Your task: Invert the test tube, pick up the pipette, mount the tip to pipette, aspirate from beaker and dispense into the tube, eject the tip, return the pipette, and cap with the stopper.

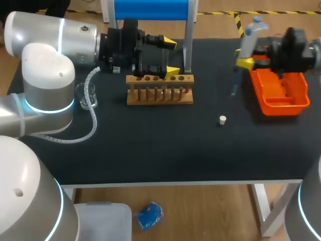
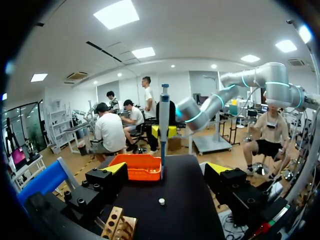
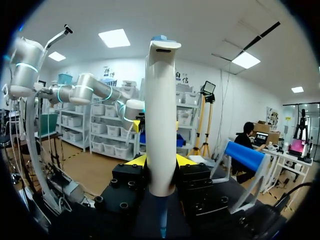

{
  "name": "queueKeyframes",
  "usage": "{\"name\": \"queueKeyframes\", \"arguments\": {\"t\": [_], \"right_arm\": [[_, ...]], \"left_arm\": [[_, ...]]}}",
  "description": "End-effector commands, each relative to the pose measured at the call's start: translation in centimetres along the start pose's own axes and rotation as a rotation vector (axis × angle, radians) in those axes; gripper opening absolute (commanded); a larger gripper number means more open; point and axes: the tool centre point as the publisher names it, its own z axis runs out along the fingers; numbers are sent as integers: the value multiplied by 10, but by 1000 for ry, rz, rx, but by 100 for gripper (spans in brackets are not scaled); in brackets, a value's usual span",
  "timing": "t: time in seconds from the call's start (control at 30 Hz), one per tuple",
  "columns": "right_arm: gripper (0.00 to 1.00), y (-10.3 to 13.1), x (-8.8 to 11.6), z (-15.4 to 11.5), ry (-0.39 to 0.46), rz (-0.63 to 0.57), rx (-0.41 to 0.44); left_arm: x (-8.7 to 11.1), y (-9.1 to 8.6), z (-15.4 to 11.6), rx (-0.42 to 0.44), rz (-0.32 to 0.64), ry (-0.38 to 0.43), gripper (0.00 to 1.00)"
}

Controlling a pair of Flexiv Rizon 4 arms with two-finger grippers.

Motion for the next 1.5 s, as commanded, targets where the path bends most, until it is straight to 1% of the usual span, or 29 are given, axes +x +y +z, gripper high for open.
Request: {"name": "queueKeyframes", "arguments": {"t": [0.03,0.2,0.4,0.47,0.6,0.87,1.0,1.2,1.37,1.5], "right_arm": [[0,-7,-2,-65,-2,-3,-20],[0,-14,-8,-92,-24,-7,-8],[0,-21,-17,-125,-78,-13,-3],[0,-25,-23,-136,-86,-7,-19],[0,-33,-33,-150,-99,1,-19],[0,-47,-51,-168,-106,11,-8],[0,-54,-64,-177,-109,13,-12],[0,-64,-82,-181,-106,18,-23],[0,-68,-88,-183,-103,20,-29],[0,-72,-88,-184,-106,25,-31]], "left_arm": [[0,1,0,4,2,-2,100],[0,1,0,4,2,-2,100],[0,1,0,4,2,-2,100],[0,1,0,4,2,-2,100],[0,1,0,4,2,-2,100],[0,1,0,4,2,-2,100],[0,1,0,4,2,-2,100],[0,1,0,4,2,-2,100],[0,1,0,4,2,-2,100],[0,1,0,4,2,-2,100]]}}
